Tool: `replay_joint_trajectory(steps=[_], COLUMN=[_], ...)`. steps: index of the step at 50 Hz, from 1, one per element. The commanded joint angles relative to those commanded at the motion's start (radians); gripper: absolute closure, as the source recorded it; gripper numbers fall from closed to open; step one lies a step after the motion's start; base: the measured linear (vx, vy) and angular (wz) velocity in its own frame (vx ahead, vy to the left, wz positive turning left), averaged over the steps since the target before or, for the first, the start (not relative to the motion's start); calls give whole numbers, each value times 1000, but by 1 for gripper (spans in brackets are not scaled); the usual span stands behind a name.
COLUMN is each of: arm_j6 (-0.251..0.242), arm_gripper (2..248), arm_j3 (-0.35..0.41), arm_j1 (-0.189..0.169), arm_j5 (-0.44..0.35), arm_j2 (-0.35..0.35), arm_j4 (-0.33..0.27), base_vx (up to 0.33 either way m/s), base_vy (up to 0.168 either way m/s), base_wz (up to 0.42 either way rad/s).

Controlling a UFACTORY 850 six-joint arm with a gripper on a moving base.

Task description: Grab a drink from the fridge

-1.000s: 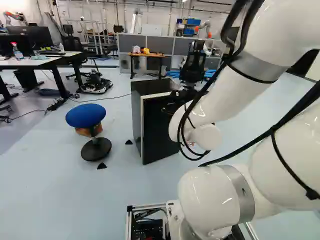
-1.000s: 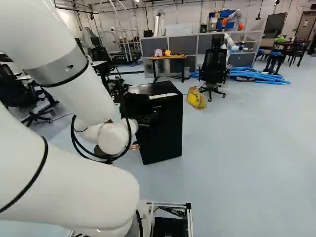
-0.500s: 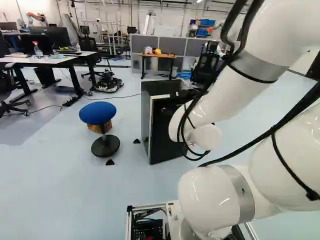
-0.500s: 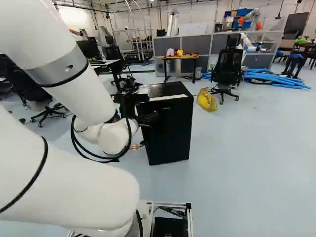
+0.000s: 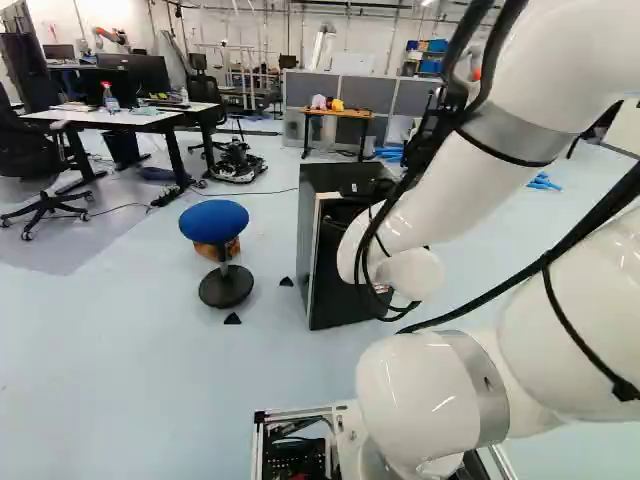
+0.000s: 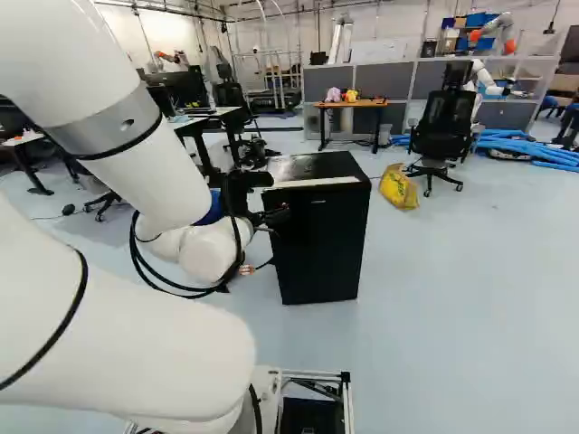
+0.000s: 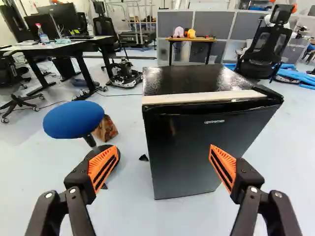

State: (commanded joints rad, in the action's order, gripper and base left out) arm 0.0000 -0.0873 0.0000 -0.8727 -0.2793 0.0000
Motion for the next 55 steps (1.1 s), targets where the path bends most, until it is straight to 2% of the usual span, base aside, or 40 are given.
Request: replay_joint_trajectory(steps=[22,55], arm_j6=[0,0], arm_gripper=[3,3], arm_j3=[0,0], arm_j1=[0,0], arm_j5=[0,0], arm_j2=[0,0], arm_j4=[0,0], base_vx=[29,18], base_vy=[-6,-29], base_wz=[203,8])
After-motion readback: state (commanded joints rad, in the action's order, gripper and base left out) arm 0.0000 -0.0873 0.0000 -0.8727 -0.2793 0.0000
